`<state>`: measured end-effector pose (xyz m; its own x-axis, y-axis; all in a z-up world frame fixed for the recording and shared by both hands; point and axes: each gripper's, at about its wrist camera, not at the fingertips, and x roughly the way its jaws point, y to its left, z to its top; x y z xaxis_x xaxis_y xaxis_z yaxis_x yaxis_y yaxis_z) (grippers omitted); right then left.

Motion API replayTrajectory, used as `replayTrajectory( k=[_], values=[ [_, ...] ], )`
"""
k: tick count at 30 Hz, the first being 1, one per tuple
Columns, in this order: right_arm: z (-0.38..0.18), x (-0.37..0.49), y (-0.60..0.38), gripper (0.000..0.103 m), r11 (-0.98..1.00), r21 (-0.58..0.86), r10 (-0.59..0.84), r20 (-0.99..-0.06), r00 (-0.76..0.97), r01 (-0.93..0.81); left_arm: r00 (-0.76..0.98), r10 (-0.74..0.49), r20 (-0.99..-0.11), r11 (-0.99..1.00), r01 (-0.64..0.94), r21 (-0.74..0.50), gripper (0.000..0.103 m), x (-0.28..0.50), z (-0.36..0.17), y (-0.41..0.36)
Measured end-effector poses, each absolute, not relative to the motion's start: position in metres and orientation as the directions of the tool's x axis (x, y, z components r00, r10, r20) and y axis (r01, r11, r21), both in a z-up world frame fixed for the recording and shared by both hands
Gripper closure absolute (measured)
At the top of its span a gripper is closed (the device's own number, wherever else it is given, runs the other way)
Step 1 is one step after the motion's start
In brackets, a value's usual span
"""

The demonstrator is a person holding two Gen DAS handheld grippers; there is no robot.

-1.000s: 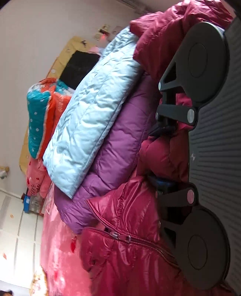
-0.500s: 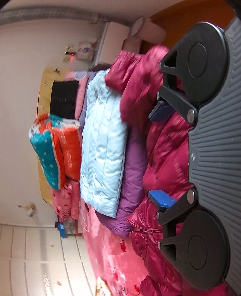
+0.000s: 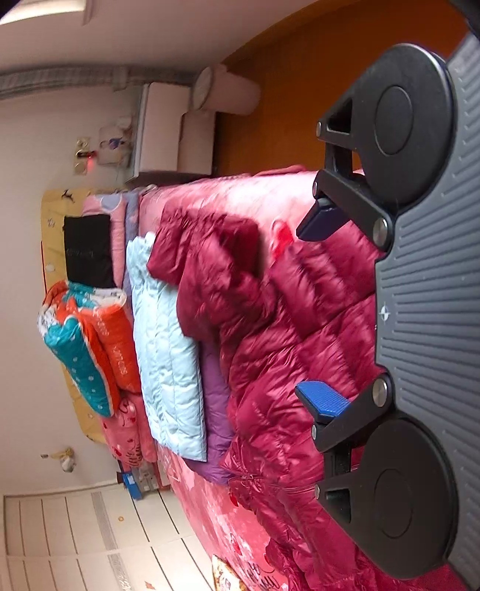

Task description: Fold large clothes

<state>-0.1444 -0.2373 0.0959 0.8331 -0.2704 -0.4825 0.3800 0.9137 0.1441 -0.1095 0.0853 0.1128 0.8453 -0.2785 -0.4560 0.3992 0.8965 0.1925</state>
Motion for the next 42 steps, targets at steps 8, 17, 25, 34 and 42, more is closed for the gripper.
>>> replayTrajectory(
  k=[8,17,25,34,42],
  values=[
    [0.086,-0.186,-0.24,0.0,0.908,0.106,-0.301,-0.51,0.806,0.406,0.815,-0.298,-0.497,0.893,0.422,0.156,0.04,-0.146,0.114,0.088],
    [0.076,-0.225,-0.27,0.0,0.831,0.225,-0.303,-0.584,0.753,0.509,0.742,-0.297,-0.601,0.914,0.403,0.045,0.038,-0.171,0.115,0.092],
    [0.067,-0.249,-0.27,0.0,0.802,0.276,-0.249,-0.652,0.717,0.53,0.645,-0.389,-0.658,0.855,0.518,0.003,0.037,-0.218,0.129,0.086],
    [0.081,-0.281,-0.24,0.0,0.84,0.336,-0.137,-0.63,0.765,0.426,0.577,-0.38,-0.723,0.797,0.601,0.061,0.03,-0.249,0.122,0.082],
    [0.082,-0.292,-0.238,0.0,0.832,0.346,-0.143,-0.622,0.77,0.433,0.587,-0.247,-0.771,0.818,0.552,0.159,0.031,-0.235,0.094,0.081]
  ],
)
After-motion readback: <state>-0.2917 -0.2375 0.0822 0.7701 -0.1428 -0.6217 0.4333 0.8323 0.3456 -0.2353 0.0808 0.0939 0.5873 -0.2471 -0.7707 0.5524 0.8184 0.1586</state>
